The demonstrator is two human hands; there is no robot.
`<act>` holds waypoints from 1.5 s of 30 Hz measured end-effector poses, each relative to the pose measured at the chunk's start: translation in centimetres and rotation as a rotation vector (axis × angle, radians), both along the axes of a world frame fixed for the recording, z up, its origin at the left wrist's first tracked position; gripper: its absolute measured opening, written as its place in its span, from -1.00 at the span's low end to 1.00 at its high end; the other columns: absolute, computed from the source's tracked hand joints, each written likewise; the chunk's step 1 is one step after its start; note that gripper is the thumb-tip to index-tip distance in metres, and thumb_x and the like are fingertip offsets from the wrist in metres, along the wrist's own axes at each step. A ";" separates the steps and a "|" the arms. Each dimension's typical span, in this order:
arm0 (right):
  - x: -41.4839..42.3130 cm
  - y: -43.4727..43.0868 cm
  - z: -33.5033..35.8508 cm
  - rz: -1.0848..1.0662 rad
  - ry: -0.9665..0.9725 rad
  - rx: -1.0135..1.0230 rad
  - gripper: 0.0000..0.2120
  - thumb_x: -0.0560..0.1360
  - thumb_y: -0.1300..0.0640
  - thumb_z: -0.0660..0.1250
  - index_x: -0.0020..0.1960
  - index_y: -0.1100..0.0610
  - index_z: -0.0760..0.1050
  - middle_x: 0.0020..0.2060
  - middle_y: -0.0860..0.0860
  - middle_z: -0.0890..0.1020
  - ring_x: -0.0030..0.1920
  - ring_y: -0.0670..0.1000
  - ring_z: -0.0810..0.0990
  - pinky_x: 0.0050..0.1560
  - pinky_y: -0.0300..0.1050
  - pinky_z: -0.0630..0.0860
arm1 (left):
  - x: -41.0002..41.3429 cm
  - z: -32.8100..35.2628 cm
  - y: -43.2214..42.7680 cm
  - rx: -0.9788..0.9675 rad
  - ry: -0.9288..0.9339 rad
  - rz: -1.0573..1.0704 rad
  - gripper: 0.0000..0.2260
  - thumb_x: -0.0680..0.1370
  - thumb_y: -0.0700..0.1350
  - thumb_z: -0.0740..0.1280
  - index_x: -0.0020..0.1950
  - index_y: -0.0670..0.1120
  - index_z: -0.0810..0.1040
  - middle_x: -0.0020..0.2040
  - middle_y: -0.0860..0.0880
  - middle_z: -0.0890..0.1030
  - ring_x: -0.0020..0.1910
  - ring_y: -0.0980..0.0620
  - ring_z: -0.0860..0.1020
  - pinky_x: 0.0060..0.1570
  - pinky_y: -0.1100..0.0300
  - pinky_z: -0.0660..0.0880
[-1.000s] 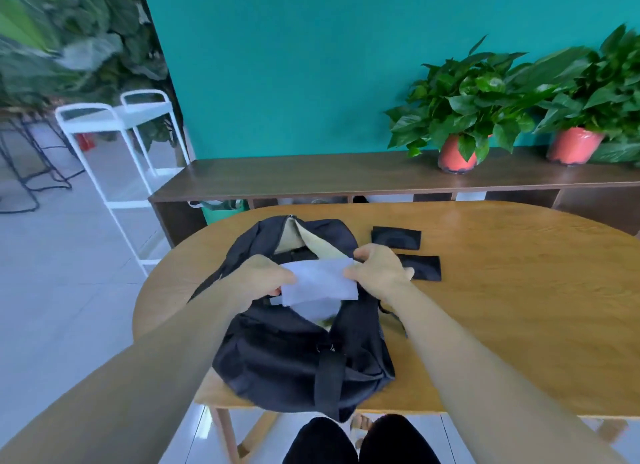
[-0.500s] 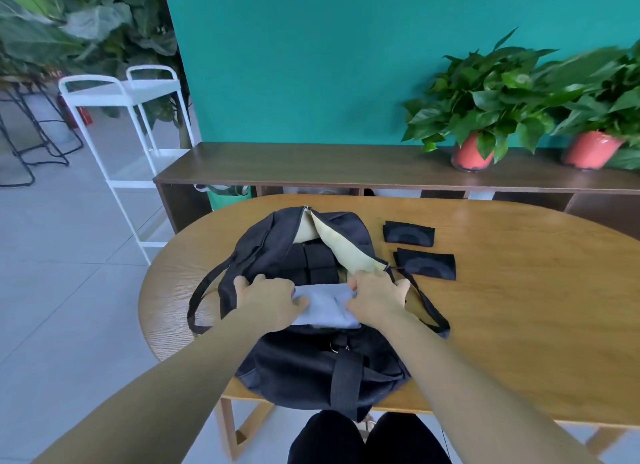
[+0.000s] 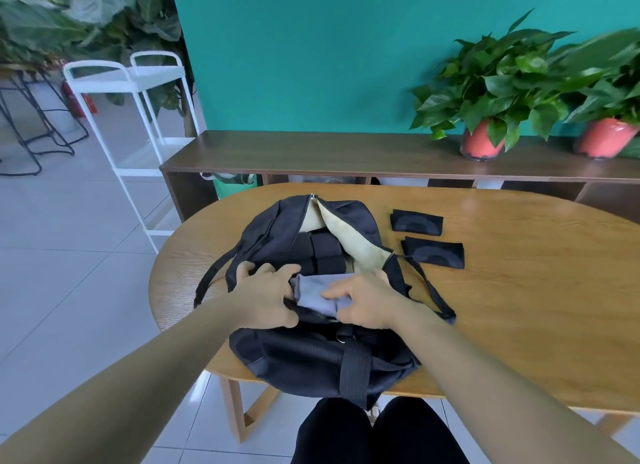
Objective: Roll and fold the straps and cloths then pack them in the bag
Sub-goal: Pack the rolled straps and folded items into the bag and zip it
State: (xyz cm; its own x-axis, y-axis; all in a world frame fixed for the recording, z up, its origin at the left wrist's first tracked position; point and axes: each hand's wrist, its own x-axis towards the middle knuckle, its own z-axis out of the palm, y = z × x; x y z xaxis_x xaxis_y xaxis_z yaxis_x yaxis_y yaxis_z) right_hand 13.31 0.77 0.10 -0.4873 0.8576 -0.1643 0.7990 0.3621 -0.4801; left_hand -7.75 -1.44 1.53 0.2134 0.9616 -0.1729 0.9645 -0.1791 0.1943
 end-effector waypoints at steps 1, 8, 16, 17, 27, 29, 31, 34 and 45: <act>0.1 0.1 0.1 0.027 -0.021 -0.001 -0.63 0.52 0.14 0.27 0.30 -0.10 0.50 0.28 -0.14 0.50 0.33 -0.04 0.30 0.40 -0.10 0.08 | -0.4 0.1 -0.4 0.041 -0.001 -0.056 -0.31 0.28 0.08 0.23 0.42 0.09 0.17 0.04 0.17 0.56 0.21 0.11 0.31 0.32 0.04 -0.03; -0.1 0.0 0.2 0.105 -0.056 0.011 -0.68 0.54 0.21 0.21 0.13 -0.10 0.62 0.24 -0.19 0.54 0.33 -0.05 0.37 0.44 0.04 0.06 | -1.1 1.6 -1.6 -0.105 -0.259 0.008 -0.74 0.49 0.03 0.18 0.14 0.21 0.50 -0.11 0.18 0.53 0.15 0.18 0.28 0.36 0.11 -0.06; -0.6 -0.7 0.8 0.207 -0.282 0.109 -0.71 0.47 0.12 0.28 0.18 -0.03 0.50 -0.21 -0.16 0.45 -0.04 -0.01 0.35 0.23 0.01 0.18 | 2.3 0.8 1.4 -0.141 0.198 -0.051 -0.67 0.57 -0.14 0.01 0.15 0.09 0.50 0.07 0.07 0.58 0.10 0.03 0.43 0.09 0.02 0.09; -0.8 -0.8 0.8 0.247 -0.332 0.181 -0.75 0.47 0.11 0.27 0.15 -0.03 0.48 -0.21 -0.15 0.46 -0.05 -0.01 0.37 0.22 0.06 0.18 | 2.6 0.9 1.5 -0.167 0.215 -0.055 -0.66 0.56 -0.14 0.01 0.17 0.07 0.50 0.09 0.06 0.58 0.11 0.02 0.43 0.09 0.01 0.10; 1.2 -1.5 -0.3 0.416 -0.320 0.495 -0.82 0.54 0.18 0.17 -0.12 0.00 0.52 -0.16 -0.08 0.59 0.12 -0.02 0.47 0.34 0.09 0.00 | 2.3 0.9 1.3 -0.284 0.316 -0.020 -0.45 0.60 -0.23 -0.11 0.48 0.27 0.20 0.37 0.09 0.40 0.33 -0.10 0.24 0.34 -0.05 0.00; 1.5 -1.6 -0.7 0.439 -0.307 0.463 -0.82 0.53 0.18 0.20 -0.12 -0.01 0.54 -0.19 -0.11 0.61 0.14 -0.04 0.46 0.33 0.06 -0.05 | 2.2 0.8 1.4 -0.323 0.292 0.001 -0.45 0.61 -0.23 -0.12 0.49 0.26 0.18 0.41 0.08 0.36 0.36 -0.12 0.22 0.37 -0.06 -0.01; 1.2 -1.6 -1.1 0.474 -0.327 0.444 -0.82 0.50 0.22 0.20 -0.17 0.00 0.51 -0.27 -0.10 0.56 0.07 -0.01 0.46 0.33 0.04 -0.01 | 2.3 0.6 1.4 -0.344 0.297 0.005 -0.45 0.62 -0.24 -0.13 0.50 0.26 0.15 0.46 0.06 0.31 0.39 -0.14 0.18 0.39 -0.06 -0.03; 0.6 -1.5 -0.9 0.498 -0.331 0.460 -0.77 0.47 0.27 0.19 -0.24 -0.02 0.45 -0.31 -0.07 0.55 -0.01 0.03 0.43 0.28 0.01 0.07 | 2.4 0.6 1.3 -0.295 0.321 -0.037 -0.50 0.62 -0.21 -0.06 0.52 0.18 0.18 0.43 0.05 0.36 0.37 -0.14 0.23 0.37 -0.11 0.02; 1.4 -2.7 0.0 0.370 -0.269 0.458 -0.84 0.48 0.11 0.25 -0.02 -0.06 0.56 -0.12 -0.08 0.57 0.09 0.00 0.34 0.13 -0.11 0.09 | 5.1 0.2 0.6 -0.035 -0.062 -0.274 -0.87 0.49 -0.15 0.33 0.01 0.03 0.56 -0.11 0.05 0.60 -0.20 0.06 0.45 -0.02 0.15 0.37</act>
